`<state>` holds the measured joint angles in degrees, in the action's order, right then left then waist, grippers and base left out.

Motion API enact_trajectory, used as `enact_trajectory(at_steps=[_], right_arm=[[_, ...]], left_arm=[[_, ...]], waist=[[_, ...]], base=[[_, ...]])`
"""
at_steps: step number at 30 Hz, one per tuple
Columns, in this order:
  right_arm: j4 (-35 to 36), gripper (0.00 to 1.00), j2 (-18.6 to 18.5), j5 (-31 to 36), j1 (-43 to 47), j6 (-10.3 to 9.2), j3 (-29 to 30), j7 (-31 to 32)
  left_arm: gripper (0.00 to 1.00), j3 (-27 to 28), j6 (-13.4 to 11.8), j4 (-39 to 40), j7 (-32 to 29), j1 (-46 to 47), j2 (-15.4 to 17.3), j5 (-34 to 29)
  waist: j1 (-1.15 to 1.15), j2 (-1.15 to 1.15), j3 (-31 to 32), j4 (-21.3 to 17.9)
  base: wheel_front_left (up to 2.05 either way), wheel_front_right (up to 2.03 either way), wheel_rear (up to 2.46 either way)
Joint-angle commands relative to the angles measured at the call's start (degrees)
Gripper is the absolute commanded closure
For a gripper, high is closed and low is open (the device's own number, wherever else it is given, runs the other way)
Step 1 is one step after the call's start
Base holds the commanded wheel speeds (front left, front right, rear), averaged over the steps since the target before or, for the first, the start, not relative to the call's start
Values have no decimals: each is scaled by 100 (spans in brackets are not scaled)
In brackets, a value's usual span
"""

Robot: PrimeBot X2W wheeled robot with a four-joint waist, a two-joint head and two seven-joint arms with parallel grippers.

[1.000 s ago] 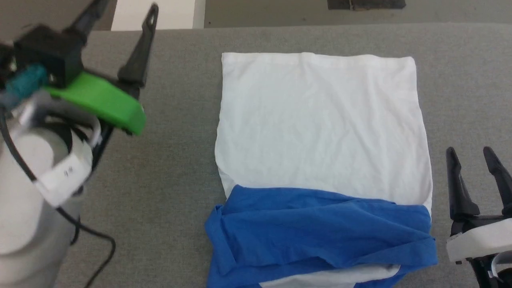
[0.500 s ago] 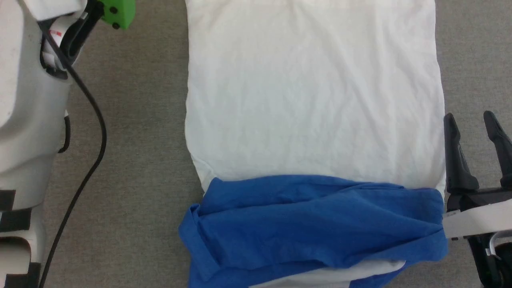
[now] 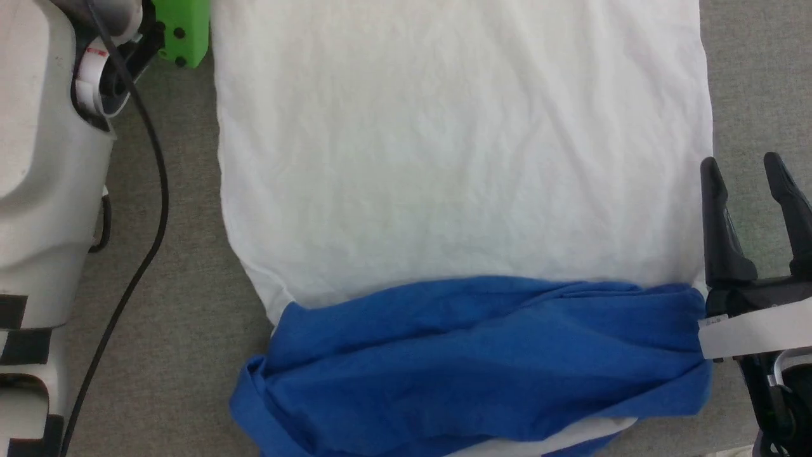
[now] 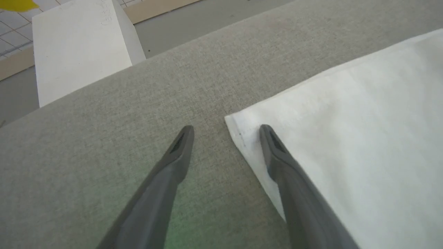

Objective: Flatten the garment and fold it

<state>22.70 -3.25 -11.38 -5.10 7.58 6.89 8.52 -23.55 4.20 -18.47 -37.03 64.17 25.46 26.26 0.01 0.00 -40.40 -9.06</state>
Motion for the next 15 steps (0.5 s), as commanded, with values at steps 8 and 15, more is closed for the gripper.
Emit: enact_trajectory(at_steps=[8, 15], right_arm=[[-56, 0, -98, -146, -237, -9, 146, -45], [295, 0, -941, -527, -1147, -9, 522, 447]], left_arm=[[100, -98, 36, 101, -198, -439, 148, 168], [100, -118, 59, 150, 285, -626, 54, 202]], waist=[[-1, 0, -85, -140], [-1, 0, 312, 19]], base=[[0, 0, 0], [0, 0, 0]])
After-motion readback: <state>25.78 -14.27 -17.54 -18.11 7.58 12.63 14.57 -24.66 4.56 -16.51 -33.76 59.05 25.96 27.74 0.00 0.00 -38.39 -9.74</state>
